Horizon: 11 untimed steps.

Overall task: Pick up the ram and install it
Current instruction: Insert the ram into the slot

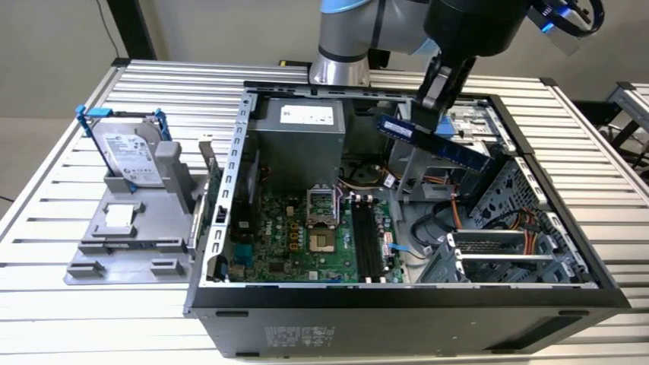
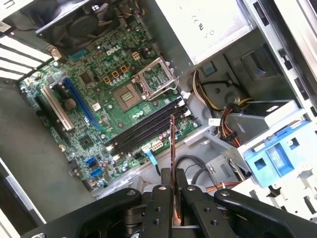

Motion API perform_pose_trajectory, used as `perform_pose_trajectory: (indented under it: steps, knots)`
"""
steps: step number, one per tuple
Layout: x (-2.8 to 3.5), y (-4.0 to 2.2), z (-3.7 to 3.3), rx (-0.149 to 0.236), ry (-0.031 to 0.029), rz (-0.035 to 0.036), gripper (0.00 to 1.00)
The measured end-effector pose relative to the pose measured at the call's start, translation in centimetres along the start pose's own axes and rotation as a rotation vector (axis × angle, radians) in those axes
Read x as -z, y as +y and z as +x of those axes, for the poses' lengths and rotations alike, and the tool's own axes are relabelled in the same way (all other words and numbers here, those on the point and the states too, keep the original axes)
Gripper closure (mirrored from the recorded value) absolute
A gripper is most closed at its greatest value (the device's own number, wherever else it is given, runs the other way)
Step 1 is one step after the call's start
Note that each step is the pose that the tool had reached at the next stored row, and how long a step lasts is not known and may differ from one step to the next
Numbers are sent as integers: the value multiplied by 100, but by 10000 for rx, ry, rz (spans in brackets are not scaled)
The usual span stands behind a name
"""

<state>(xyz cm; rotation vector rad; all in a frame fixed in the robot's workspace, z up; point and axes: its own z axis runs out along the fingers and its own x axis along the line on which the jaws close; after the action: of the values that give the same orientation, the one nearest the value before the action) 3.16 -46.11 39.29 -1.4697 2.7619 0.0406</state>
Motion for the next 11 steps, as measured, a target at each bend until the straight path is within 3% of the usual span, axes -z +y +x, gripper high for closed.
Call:
perform_pose_trajectory:
  steps: [11]
  knots:
    - [-1,0,0,-852,-16,19,100]
